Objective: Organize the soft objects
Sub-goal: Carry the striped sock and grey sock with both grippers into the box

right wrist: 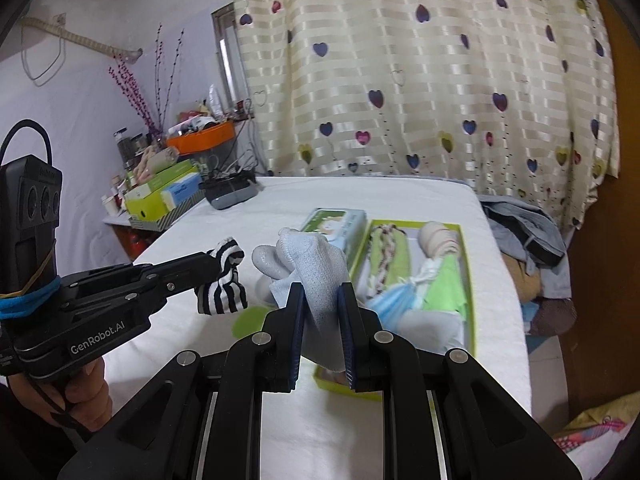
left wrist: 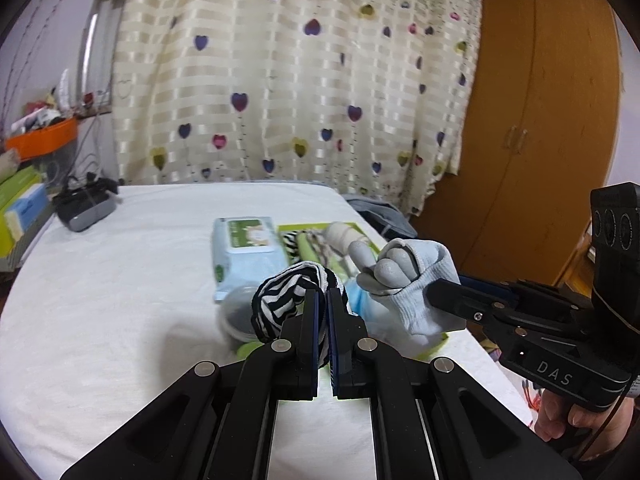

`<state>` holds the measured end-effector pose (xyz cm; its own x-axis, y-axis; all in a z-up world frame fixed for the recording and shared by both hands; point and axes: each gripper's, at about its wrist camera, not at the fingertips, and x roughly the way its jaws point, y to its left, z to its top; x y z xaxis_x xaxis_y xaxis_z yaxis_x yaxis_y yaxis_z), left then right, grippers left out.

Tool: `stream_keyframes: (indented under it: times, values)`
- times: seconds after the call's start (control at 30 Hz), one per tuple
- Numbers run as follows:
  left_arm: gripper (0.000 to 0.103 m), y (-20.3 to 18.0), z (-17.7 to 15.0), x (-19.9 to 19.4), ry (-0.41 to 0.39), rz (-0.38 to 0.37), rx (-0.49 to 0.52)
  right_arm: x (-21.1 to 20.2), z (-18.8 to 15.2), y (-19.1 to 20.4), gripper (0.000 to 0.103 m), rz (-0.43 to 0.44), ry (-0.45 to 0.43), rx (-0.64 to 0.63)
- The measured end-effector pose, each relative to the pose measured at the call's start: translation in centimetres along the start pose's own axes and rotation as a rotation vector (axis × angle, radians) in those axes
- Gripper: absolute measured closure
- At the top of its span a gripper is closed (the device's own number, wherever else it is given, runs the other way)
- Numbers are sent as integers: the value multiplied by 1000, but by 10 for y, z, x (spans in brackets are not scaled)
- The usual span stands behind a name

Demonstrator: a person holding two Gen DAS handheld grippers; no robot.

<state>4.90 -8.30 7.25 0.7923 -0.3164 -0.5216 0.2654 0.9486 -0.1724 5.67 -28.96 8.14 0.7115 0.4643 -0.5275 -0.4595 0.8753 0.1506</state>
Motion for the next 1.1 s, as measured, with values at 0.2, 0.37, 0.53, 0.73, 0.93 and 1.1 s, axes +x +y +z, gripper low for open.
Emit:
stream_keyframes:
  times: [0.2,0.37,0.53,0.73,0.93,1.1]
  values:
    - [99,-17,-1,10,16,-27,22,-5,-6,-17,85,-15,0,27]
    - [99,-24,-1,19,29,-42,27,-2,-9,-26,85,-17,9,39]
    - [99,-29,0,29,42,-54,32,1,-12,-33,85,-19,17,46]
    - [99,-34,-1,42,62,-70,37,4,-14,-42,85,-26,25,59]
    - [99,-38,-3,54,79,-85,35,8,-17,-52,85,-34,36,75]
    - [99,-39,-5,63,95,-93,31,12,-19,-60,85,-42,48,87]
